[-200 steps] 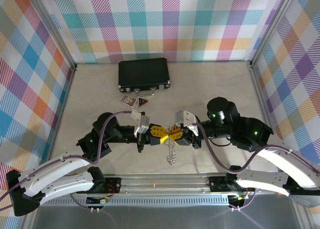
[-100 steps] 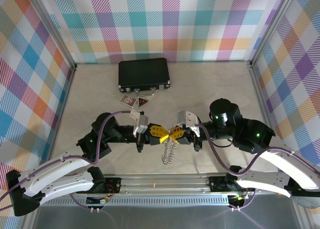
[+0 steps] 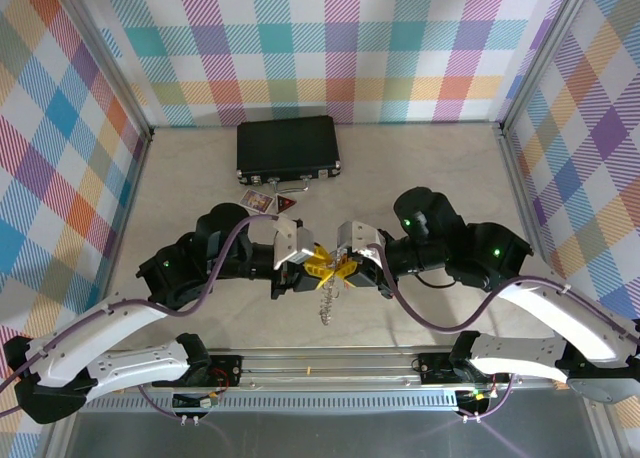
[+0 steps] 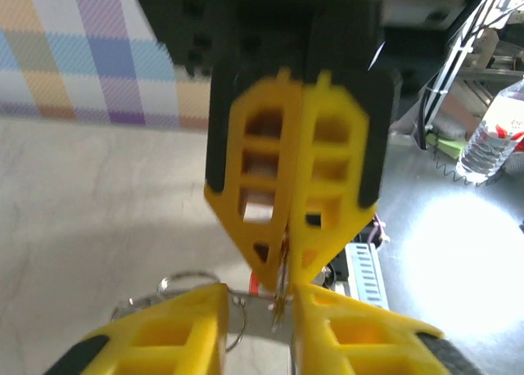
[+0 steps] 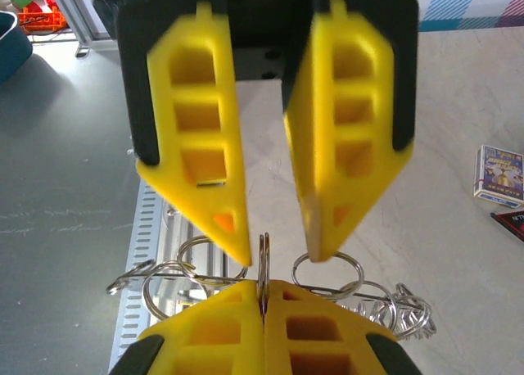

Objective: Put the keys on the keyring

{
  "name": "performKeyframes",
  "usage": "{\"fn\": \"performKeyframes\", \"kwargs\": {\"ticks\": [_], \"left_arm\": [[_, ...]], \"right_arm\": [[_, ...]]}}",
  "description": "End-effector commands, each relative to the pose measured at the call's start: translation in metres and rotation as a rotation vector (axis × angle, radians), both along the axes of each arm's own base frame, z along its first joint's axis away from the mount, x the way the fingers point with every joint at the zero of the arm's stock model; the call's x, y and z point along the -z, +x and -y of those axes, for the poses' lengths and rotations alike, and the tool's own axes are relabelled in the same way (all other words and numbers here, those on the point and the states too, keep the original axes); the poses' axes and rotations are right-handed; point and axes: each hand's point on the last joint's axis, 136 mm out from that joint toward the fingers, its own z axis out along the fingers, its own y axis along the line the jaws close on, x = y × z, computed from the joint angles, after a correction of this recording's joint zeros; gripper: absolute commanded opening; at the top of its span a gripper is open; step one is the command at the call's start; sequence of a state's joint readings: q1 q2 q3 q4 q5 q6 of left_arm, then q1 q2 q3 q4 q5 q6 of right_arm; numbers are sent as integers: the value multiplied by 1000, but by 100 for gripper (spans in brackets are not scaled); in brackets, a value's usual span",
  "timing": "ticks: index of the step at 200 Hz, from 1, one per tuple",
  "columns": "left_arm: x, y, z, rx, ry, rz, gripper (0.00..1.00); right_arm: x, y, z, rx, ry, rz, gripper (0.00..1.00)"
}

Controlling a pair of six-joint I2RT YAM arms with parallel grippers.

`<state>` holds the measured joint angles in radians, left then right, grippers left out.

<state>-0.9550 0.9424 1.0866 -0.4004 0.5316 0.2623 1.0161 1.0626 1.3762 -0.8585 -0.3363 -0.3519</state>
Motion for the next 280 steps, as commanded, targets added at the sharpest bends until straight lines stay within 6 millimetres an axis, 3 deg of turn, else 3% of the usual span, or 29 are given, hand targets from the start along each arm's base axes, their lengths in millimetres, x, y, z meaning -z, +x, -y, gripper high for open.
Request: {"fn": "performKeyframes", "kwargs": {"ticks": [1, 62, 84, 117, 133, 179, 206, 256, 280], "left_arm": [[6, -4, -1, 16, 31, -5, 31], [4, -1, 0, 2, 24, 1, 27], [2, 0, -1, -3, 21, 0, 16], [5, 0, 2, 1, 21, -12, 15], [5, 0, 3, 5, 16, -14, 0], [-19, -4, 3, 7, -85, -11, 0], [-47, -11, 1, 34, -233, 6, 0], [-57, -17, 0, 68, -413, 34, 0], [-61, -18, 3, 88, -470, 26, 0]], "right_arm": [[-15, -6, 0, -39, 26, 28, 0], [-6, -5, -2, -41, -9, 6, 0], [-5, -7, -2, -53, -14, -1, 0], [-3, -9, -4, -68, -14, -15, 0], [-2, -9, -5, -67, -13, -16, 0], [-10, -13, -3, -70, 41, -7, 0], [-22, -18, -1, -74, 125, 0, 11], [-29, -19, -2, -72, 184, 8, 11], [-32, -18, 0, -61, 203, 24, 6]]}}
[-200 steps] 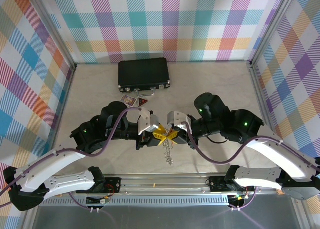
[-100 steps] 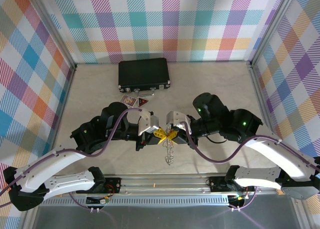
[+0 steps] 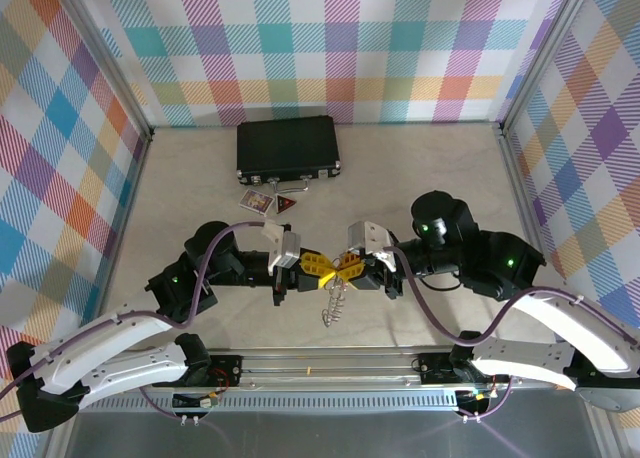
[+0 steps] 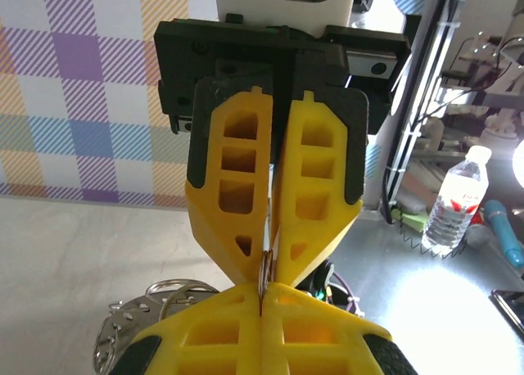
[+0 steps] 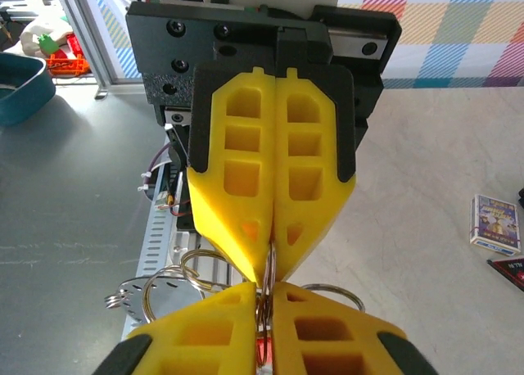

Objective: Put the keys on the keyring

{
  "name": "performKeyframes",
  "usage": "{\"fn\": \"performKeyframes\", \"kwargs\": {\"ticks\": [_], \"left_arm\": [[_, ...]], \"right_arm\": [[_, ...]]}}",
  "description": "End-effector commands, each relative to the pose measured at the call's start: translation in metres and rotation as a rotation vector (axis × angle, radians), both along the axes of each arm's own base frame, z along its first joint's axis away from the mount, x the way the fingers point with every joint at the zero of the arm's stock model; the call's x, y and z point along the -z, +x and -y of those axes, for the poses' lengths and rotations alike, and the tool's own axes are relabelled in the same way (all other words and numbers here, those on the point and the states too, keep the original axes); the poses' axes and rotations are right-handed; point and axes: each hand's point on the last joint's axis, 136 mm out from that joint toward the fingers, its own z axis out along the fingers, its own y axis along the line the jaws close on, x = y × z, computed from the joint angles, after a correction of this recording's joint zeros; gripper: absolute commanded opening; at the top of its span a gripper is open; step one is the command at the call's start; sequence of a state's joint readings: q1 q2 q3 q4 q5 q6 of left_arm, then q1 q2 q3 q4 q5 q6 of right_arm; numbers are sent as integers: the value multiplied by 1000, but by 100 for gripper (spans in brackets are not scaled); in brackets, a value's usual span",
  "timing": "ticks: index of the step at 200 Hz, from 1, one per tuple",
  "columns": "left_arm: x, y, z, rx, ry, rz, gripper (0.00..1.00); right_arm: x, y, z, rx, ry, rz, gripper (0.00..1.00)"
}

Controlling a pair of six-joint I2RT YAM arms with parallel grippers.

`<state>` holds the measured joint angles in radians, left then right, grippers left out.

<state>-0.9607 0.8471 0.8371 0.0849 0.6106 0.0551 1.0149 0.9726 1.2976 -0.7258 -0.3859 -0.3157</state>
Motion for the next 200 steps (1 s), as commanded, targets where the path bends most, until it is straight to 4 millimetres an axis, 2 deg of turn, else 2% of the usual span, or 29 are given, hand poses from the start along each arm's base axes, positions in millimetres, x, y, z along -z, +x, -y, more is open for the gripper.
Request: {"fn": "performKeyframes", "kwargs": {"ticks": [1, 25, 56, 69, 80, 96, 126, 174, 186, 200], "left_arm": [[-42, -5, -2, 26, -187, 49, 0], [-39, -4, 4, 49, -200, 23, 0], [-31, 1, 8, 29, -155, 17, 0], [-21, 6, 9, -1, -91, 16, 0], [-10, 12, 9, -36, -18, 29, 6], [11, 20, 8, -77, 116, 49, 9], [35, 27, 8, -88, 296, 57, 11], [36, 28, 8, -85, 330, 74, 18], [34, 29, 6, -95, 327, 80, 16], [31, 29, 4, -100, 315, 88, 2]], "right_arm": [[-13, -8, -3, -37, 69, 7, 6], [-11, -7, -2, -29, 64, 10, 0], [-10, 0, 2, 13, 52, 44, 0], [-7, 4, 4, 31, 22, 55, 0], [-1, 10, 4, 53, -21, 59, 0], [10, 20, 2, 85, -94, 55, 0], [18, 23, -1, 83, -141, 38, 0], [25, 24, -1, 78, -197, 33, 0], [25, 24, -1, 77, -198, 32, 0], [25, 23, -1, 70, -191, 30, 0]]}}
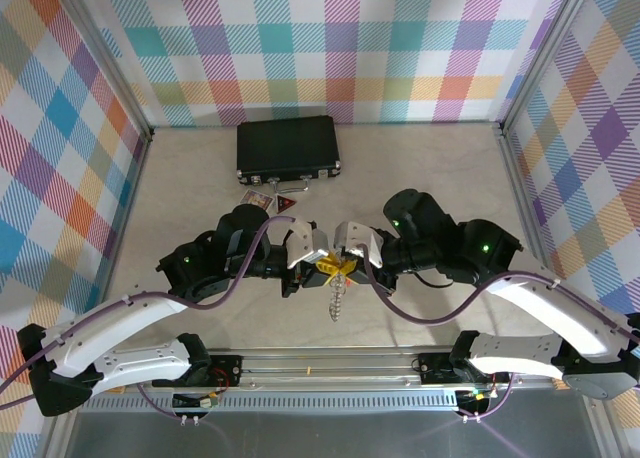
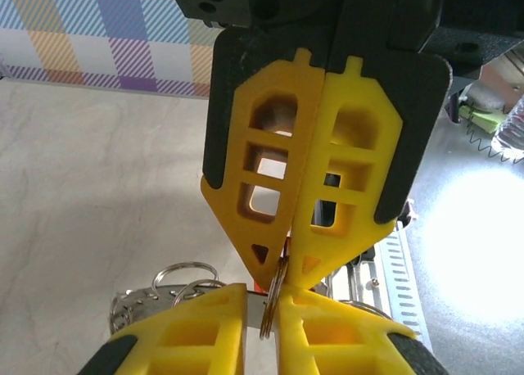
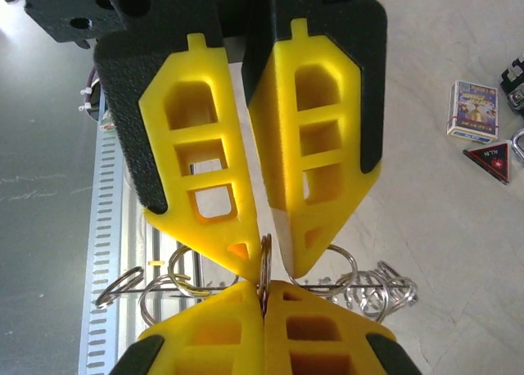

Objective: Put the keys on the keyring

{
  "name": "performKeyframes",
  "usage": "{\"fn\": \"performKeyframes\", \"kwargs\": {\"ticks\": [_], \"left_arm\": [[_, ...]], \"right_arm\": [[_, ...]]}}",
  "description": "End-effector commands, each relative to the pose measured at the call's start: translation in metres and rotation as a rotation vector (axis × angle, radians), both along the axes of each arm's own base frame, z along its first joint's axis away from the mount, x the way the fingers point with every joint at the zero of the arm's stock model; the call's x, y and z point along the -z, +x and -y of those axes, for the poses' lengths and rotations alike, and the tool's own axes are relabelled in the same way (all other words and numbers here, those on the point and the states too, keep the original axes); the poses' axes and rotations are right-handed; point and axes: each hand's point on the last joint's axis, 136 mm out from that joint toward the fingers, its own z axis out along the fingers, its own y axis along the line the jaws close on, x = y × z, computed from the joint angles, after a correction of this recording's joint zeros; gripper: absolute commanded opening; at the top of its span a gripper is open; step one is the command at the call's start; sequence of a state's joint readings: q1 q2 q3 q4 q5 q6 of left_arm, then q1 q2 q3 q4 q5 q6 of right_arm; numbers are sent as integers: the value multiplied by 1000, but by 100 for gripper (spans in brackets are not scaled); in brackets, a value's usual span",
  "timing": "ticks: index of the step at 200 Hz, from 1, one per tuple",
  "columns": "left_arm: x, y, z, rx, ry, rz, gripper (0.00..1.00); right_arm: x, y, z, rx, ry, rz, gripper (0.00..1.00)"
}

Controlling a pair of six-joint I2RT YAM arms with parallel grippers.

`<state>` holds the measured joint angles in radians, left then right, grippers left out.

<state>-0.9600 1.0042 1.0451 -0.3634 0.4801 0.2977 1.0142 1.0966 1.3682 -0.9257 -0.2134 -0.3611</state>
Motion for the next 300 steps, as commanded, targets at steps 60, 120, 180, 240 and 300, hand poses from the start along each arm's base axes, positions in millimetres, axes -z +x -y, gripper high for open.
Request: {"fn": "performKeyframes", "kwargs": {"ticks": [60, 120, 180, 240, 300], "left_arm": [[-65, -17, -10, 37, -224, 77, 0], [-91, -31, -10, 100, -431, 72, 0], [-92, -32, -8, 113, -444, 62, 0], [-80, -26, -6, 87, -387, 44, 0], [-45, -12, -8, 25, -135, 53, 21]], "right_arm": [[-52, -17, -5, -69, 237, 63, 11], [-64, -25, -7, -94, 327, 54, 17], [-61, -27, -5, -92, 337, 44, 12], [-59, -22, -1, -75, 317, 83, 0], [-43, -14, -1, -57, 211, 84, 0]]}}
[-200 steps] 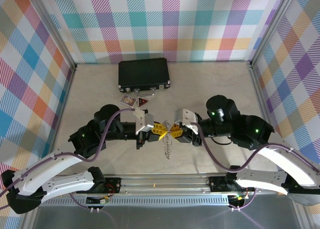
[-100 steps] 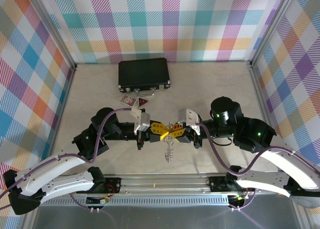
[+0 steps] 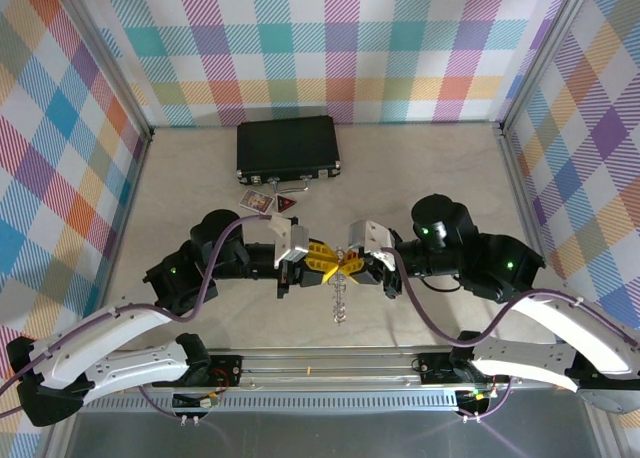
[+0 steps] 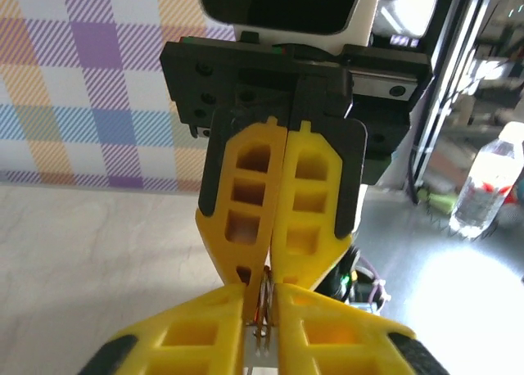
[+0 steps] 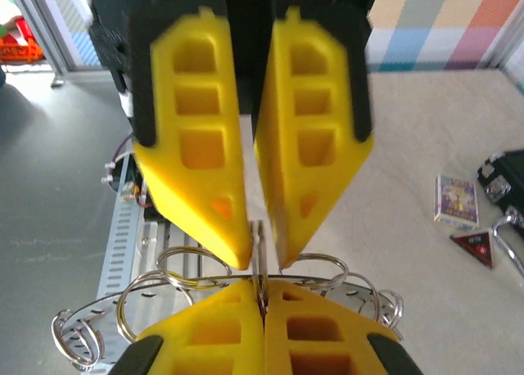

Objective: Put the keys on the keyring

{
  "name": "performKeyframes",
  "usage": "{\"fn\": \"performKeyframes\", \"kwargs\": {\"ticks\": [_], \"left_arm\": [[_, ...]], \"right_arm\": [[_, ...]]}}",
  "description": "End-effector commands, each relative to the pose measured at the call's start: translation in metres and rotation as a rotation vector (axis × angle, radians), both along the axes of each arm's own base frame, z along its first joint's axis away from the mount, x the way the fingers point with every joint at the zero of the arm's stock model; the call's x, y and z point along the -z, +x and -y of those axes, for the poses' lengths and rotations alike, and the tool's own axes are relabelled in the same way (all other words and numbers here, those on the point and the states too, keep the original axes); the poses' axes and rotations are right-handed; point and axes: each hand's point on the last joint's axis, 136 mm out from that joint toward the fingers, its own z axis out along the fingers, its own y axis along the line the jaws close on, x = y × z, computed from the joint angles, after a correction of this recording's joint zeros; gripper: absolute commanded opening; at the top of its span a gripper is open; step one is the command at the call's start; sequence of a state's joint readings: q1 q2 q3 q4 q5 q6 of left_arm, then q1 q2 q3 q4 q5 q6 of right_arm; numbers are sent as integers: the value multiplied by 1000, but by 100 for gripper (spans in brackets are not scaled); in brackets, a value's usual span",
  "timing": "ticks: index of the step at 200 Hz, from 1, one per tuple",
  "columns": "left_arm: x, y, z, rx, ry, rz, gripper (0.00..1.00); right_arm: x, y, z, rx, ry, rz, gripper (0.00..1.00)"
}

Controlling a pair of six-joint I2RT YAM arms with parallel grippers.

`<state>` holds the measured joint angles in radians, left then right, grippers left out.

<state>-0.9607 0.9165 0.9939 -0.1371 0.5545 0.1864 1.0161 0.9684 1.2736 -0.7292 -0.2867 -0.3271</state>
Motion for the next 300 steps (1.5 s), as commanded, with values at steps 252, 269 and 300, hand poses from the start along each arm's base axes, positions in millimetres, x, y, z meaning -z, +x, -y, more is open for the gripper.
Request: {"fn": "performKeyframes", "kwargs": {"ticks": [252, 269, 300], "left_arm": [[-27, -9, -4, 28, -176, 28, 0], [-31, -11, -3, 43, -190, 25, 0], [-36, -13, -4, 52, -203, 27, 0]], "right_arm": [[-15, -3, 6, 8, 35, 31, 16], [-14, -2, 8, 19, 35, 33, 13], [-10, -2, 11, 32, 33, 27, 9]]}}
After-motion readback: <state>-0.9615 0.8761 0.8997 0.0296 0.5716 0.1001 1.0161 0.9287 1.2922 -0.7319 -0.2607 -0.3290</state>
